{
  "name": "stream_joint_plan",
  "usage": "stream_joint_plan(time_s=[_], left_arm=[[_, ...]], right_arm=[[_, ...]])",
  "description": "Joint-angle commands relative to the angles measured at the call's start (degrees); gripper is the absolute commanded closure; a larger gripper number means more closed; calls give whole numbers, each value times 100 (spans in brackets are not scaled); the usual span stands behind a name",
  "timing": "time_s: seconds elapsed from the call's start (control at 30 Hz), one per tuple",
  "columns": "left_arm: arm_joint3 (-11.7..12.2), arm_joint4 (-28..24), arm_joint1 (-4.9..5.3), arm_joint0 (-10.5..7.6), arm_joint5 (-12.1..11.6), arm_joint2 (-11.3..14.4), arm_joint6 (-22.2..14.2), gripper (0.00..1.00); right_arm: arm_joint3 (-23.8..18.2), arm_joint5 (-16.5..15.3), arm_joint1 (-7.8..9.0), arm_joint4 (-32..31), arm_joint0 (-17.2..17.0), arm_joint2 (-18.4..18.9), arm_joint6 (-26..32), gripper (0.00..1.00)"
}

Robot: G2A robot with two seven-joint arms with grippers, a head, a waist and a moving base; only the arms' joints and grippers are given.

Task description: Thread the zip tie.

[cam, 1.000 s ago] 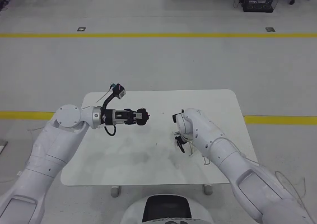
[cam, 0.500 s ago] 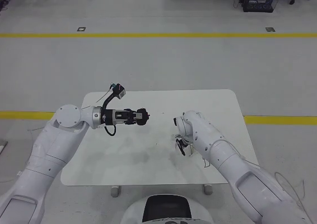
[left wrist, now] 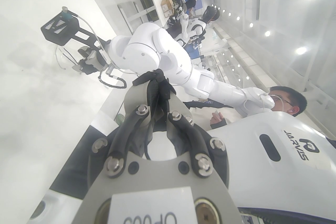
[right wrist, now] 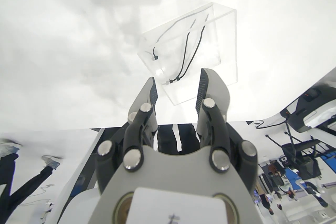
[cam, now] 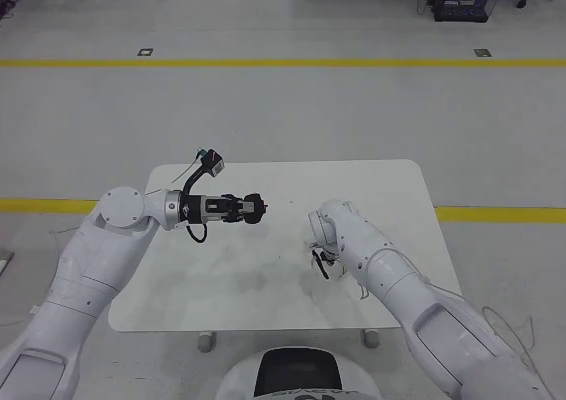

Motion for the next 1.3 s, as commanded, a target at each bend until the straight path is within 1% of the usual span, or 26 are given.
stream_joint_plan(time_s=[0.0, 0.07, 0.17, 0.27, 0.4, 0.6, 0.83, 1.07, 1.27], left_arm=[[0, 0, 0, 0, 0, 0, 0, 100], [0, 0, 0, 0, 0, 0, 0, 100], [0, 0, 0, 0, 0, 0, 0, 100], [0, 0, 0, 0, 0, 0, 0, 100], [0, 0, 0, 0, 0, 0, 0, 100], [0, 0, 0, 0, 0, 0, 0, 100], [0, 0, 0, 0, 0, 0, 0, 100], [0, 0, 0, 0, 0, 0, 0, 100], [0, 0, 0, 0, 0, 0, 0, 100]], right_arm=[[57, 0, -42, 0, -5, 43, -36, 69], [87, 0, -81, -4, -6, 70, -79, 69], [47, 0, -132, -57, -9, 112, -103, 66], [-76, 0, -160, -160, -39, 171, -53, 64], [-342, 0, -155, -396, -130, 300, 72, 66], [-686, 0, -116, -873, -370, 667, 80, 70], [-1042, 0, -110, -1344, -660, 1084, 80, 69], [-1048, 0, -179, -1670, -770, 1275, 80, 69], [-864, 0, -280, -1917, -749, 1362, 80, 69]])
